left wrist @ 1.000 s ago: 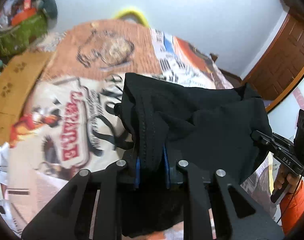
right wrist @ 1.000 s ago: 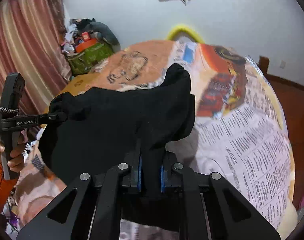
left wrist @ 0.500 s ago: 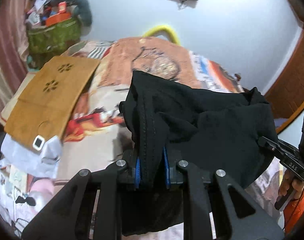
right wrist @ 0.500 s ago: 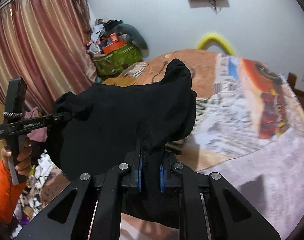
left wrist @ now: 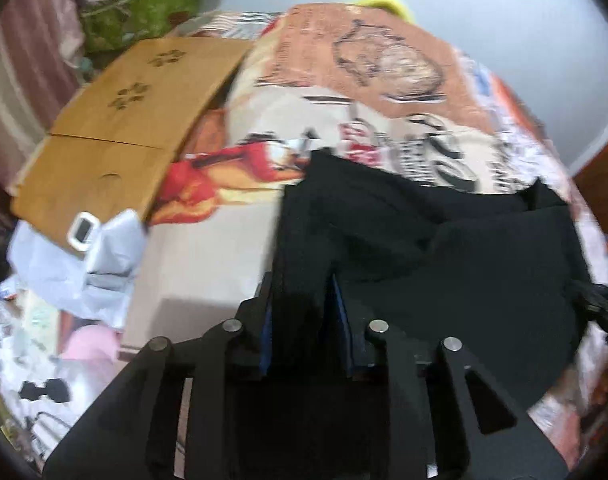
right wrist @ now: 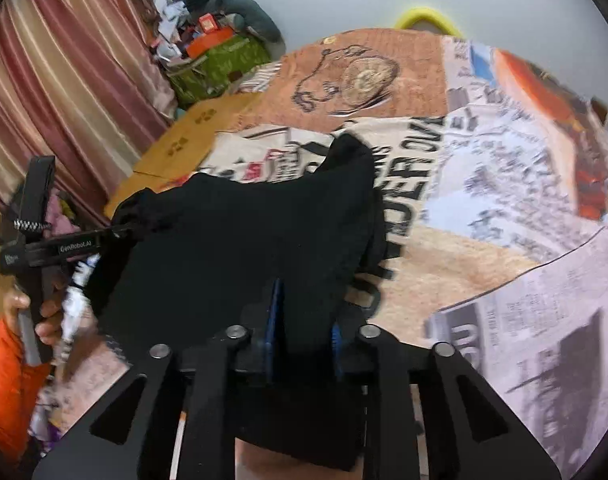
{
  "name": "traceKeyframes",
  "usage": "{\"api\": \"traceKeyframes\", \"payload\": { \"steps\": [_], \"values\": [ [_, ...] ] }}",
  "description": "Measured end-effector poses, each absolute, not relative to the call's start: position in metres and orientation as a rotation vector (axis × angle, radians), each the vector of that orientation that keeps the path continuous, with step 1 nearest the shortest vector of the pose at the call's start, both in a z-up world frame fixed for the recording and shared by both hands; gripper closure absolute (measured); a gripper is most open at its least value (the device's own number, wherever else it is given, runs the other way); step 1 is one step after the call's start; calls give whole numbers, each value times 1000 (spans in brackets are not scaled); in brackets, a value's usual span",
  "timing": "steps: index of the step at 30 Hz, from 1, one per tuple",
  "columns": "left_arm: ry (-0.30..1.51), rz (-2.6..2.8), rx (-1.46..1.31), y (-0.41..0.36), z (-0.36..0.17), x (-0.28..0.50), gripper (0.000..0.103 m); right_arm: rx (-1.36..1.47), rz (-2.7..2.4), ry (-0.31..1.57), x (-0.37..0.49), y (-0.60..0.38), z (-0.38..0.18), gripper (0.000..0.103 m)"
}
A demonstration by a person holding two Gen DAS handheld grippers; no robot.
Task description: Fold small clothes
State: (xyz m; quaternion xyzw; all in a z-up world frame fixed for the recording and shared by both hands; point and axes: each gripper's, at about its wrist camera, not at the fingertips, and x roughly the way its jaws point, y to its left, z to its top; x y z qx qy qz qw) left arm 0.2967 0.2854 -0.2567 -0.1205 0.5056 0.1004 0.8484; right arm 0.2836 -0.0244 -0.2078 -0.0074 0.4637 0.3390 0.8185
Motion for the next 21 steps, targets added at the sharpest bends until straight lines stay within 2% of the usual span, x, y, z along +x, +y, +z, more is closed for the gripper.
{"api": "traceKeyframes", "payload": {
  "steps": [2, 5, 14, 21],
  "values": [
    [1044, 233, -236, 287, -252, 298, 72, -37, 722, 971, 282, -27, -203, 74],
    [1011, 251, -211, 292, -242, 297, 71, -52, 699, 923, 280, -37, -192, 67],
    [898, 108, -201, 270, -204, 303, 52, -43, 812, 857, 308, -13, -175, 66],
    [1013, 80, -179, 264, -249, 326, 52, -48, 814, 952, 349, 15, -216, 67]
  ]
}}
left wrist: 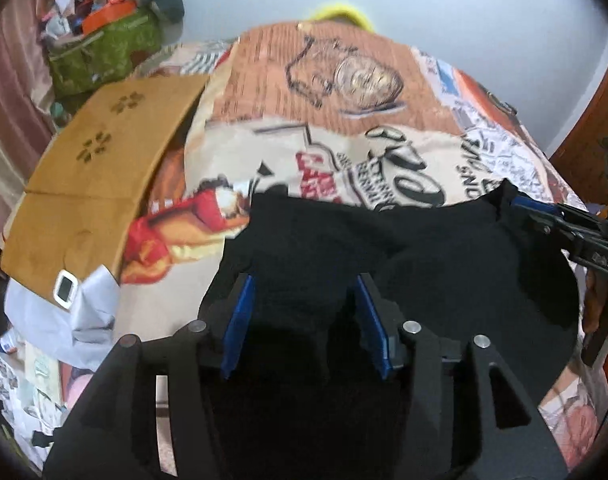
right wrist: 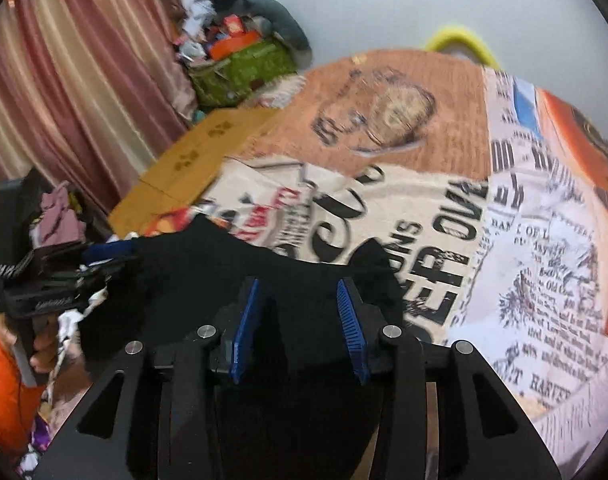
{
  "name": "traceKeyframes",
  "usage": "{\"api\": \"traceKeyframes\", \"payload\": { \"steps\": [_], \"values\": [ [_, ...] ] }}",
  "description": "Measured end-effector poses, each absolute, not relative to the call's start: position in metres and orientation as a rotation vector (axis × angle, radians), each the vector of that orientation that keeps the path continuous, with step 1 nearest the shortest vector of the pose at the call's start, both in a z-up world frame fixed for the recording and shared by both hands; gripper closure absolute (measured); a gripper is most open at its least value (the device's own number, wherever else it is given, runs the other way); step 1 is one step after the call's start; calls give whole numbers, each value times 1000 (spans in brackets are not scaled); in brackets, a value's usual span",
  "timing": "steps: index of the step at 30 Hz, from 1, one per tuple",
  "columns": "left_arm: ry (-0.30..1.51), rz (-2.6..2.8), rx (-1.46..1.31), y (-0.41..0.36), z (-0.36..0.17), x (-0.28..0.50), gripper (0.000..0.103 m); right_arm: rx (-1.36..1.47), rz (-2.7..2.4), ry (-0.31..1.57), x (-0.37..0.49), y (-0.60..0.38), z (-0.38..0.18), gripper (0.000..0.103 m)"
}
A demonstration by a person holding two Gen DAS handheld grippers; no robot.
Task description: Fold small clothes
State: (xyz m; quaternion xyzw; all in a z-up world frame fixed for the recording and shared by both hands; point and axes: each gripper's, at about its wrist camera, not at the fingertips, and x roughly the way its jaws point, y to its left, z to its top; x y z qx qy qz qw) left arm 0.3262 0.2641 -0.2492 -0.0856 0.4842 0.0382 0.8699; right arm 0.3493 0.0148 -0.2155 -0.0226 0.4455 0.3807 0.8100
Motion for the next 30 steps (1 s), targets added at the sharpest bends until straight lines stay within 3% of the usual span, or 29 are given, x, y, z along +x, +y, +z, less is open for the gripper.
{"api": "traceKeyframes", "payload": {
  "steps": [12, 16, 18, 20, 24, 26, 30],
  "values": [
    [1019, 203, -124, 265, -271, 364, 52, -34, 785, 958, 364, -8, -240, 79],
    [1021, 266, -172, 276, -267, 367, 64, -55, 717, 948, 363, -18, -237, 81],
    [987, 360, -158, 286, -252, 359, 64, -62, 717, 956, 363, -21, -236, 79],
    [942, 365, -170, 296, -233, 347, 64, -75, 709, 972, 362, -25, -232, 69],
    [917, 337, -135, 301, -210, 321, 63, -84, 703, 947, 352, -33, -213, 67],
    [928, 296, -126, 297, -210, 310, 57, -84, 713, 905, 341, -35, -202, 61],
    [974, 227, -125, 283, -228, 301, 55, -98, 763, 835, 316, -29, -188, 54]
  ]
}}
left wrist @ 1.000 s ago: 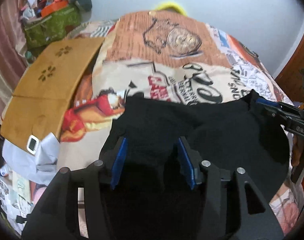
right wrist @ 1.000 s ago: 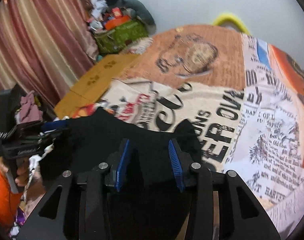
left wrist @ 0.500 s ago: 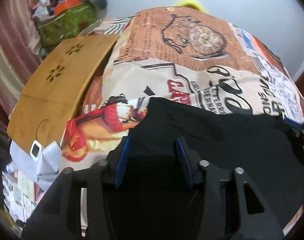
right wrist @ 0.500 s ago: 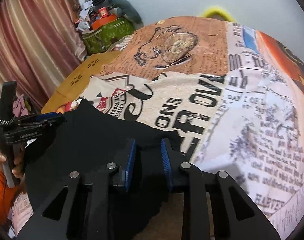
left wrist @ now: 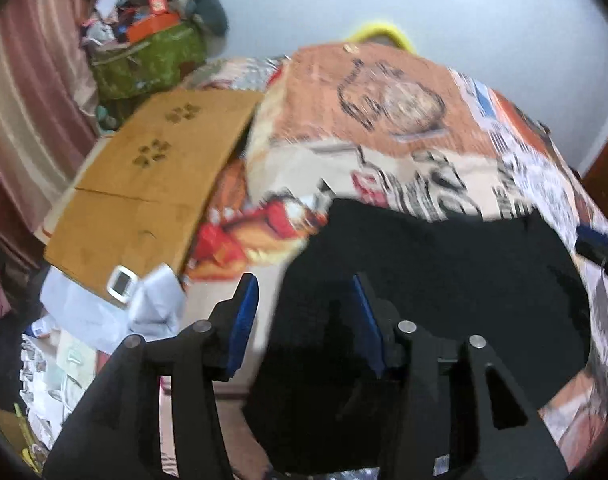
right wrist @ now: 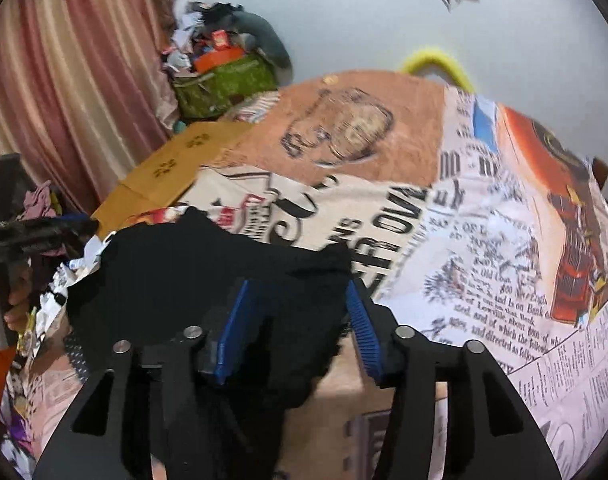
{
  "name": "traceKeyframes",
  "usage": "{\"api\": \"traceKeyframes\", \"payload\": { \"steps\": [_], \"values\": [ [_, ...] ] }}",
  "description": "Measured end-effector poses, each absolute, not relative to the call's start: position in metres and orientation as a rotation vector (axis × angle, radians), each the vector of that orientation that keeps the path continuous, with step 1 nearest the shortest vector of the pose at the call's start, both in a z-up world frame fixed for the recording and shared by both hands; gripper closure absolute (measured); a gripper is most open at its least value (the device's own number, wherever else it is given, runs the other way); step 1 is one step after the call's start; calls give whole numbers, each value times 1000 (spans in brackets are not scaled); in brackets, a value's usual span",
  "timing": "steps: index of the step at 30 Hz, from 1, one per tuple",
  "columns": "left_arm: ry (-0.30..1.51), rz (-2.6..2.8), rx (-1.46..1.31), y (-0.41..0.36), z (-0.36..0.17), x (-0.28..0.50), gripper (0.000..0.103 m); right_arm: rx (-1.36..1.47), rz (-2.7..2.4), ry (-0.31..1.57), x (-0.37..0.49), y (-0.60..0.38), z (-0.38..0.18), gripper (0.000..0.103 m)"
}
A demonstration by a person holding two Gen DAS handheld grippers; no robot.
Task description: Fold small clothes
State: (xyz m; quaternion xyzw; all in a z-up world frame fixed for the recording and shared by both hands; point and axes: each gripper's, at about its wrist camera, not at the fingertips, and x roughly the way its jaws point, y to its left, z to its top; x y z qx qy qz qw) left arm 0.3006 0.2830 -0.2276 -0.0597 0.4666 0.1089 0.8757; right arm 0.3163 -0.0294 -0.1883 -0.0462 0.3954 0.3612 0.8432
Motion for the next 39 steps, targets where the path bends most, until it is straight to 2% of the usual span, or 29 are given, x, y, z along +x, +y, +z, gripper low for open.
{"api": "traceKeyframes", "payload": {
  "steps": [2, 6, 10, 16, 25, 33, 39],
  "values": [
    [1010, 224, -104, 273, -243, 304, 55, -103, 786, 822, 307, -25, -188, 48],
    [1077, 238, -107, 267, -274, 316, 52, -175, 802, 887, 301, -10, -210, 47],
    [1065, 255, -85, 265, -274, 316, 44, -178, 786, 966, 304, -16, -233, 47],
    [1055, 264, -109, 269, -256, 301, 44, -108, 732, 995, 304, -41, -225, 45],
    [868, 230, -89, 240, -163, 243, 44, -63, 740, 833, 264, -58, -156, 45],
    [606, 158, -86, 193, -66, 174, 42, -40, 764, 545, 197, -76, -64, 45],
    [432, 119, -77, 158, -16, 113, 42, 4, 756, 360, 145, -95, -20, 45]
  ]
}}
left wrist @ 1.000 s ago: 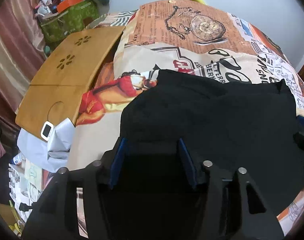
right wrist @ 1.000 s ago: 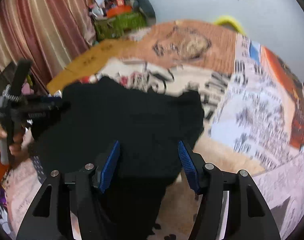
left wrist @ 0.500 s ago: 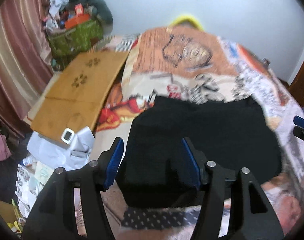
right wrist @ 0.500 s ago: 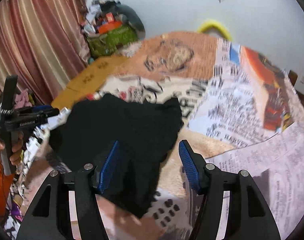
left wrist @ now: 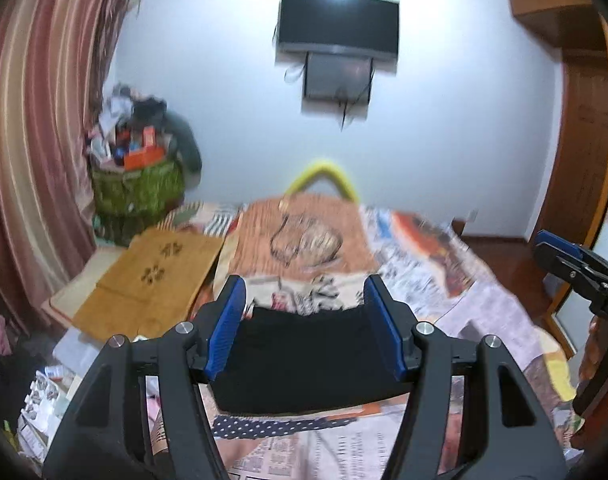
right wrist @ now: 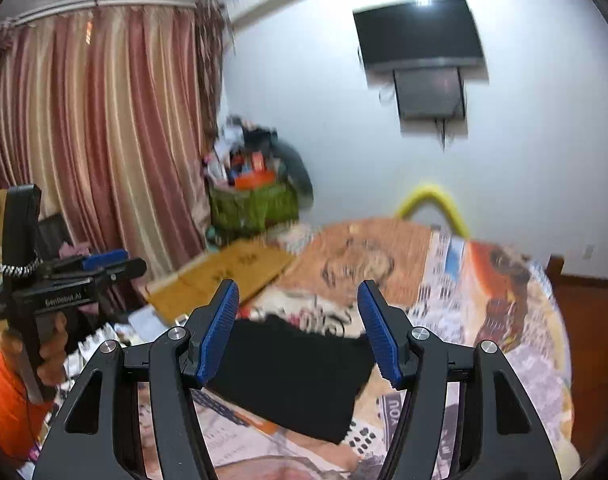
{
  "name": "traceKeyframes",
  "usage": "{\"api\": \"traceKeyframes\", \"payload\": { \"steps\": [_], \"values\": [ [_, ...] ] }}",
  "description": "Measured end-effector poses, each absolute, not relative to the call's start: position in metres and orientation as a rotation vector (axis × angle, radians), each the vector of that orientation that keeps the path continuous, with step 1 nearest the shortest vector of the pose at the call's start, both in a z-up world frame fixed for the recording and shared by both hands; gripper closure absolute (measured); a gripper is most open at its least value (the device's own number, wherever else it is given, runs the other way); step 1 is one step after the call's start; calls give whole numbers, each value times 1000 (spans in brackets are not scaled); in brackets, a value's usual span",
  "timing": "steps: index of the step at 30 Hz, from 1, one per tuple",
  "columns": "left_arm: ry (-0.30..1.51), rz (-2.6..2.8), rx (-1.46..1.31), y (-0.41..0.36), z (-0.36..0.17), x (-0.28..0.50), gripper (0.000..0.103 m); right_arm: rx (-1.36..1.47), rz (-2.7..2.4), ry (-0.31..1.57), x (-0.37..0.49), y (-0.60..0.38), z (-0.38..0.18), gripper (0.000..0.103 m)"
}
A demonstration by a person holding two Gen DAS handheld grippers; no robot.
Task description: Fold small clothes
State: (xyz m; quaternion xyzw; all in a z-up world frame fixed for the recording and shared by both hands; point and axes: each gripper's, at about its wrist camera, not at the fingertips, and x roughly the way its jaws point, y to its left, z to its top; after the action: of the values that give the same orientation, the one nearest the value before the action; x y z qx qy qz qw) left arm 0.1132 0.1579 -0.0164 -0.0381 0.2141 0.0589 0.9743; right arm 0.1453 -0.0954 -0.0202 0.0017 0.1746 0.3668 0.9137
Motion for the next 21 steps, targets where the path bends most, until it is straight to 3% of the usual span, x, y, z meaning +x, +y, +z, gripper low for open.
{"api": "traceKeyframes", "payload": {
  "steps": [9, 14, 21],
  "values": [
    [272, 121, -72, 123, 7, 41, 36, 53, 753, 231, 90, -109, -7, 42],
    [254, 130, -104, 119, 3, 22, 24, 39, 719, 215, 78, -112, -10, 18],
    [234, 180, -85, 114, -1, 10, 6, 26, 690, 210, 70, -117, -12, 2]
  ]
}}
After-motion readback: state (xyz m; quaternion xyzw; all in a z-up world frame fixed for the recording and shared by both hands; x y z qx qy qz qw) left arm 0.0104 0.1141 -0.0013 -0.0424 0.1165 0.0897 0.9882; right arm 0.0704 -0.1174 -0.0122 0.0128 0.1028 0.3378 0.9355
